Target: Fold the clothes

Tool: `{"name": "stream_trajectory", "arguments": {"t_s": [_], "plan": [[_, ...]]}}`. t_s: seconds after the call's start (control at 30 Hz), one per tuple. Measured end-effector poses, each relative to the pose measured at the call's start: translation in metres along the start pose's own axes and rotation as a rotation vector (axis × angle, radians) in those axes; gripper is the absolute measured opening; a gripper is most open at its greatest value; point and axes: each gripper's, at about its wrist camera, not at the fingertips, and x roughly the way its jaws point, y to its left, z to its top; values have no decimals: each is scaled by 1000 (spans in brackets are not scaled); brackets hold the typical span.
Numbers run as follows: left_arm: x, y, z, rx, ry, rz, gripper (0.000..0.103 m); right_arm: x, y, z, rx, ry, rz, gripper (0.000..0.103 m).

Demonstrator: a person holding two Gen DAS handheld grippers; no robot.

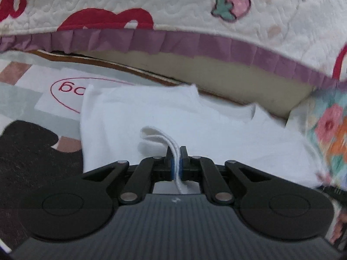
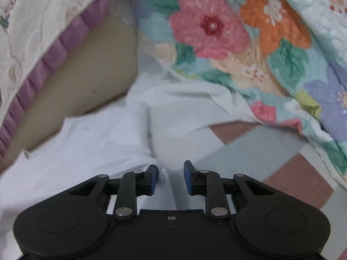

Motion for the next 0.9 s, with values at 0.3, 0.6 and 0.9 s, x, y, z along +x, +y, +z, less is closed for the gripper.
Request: {"name": "stream_trajectory", "arguments": {"t_s": [0.3,0.6,0.9], "plan": [[-27,22,-11,36,-25,207,9,-1,-4,0,-28,16,-18,27],[-59,62,2,-39,-47,101,29,-18,3,-11,-60,-31,-78,55],[0,1,-16,302,-5,132,38,-41,6,-21,-23,-66,-149,56]]}}
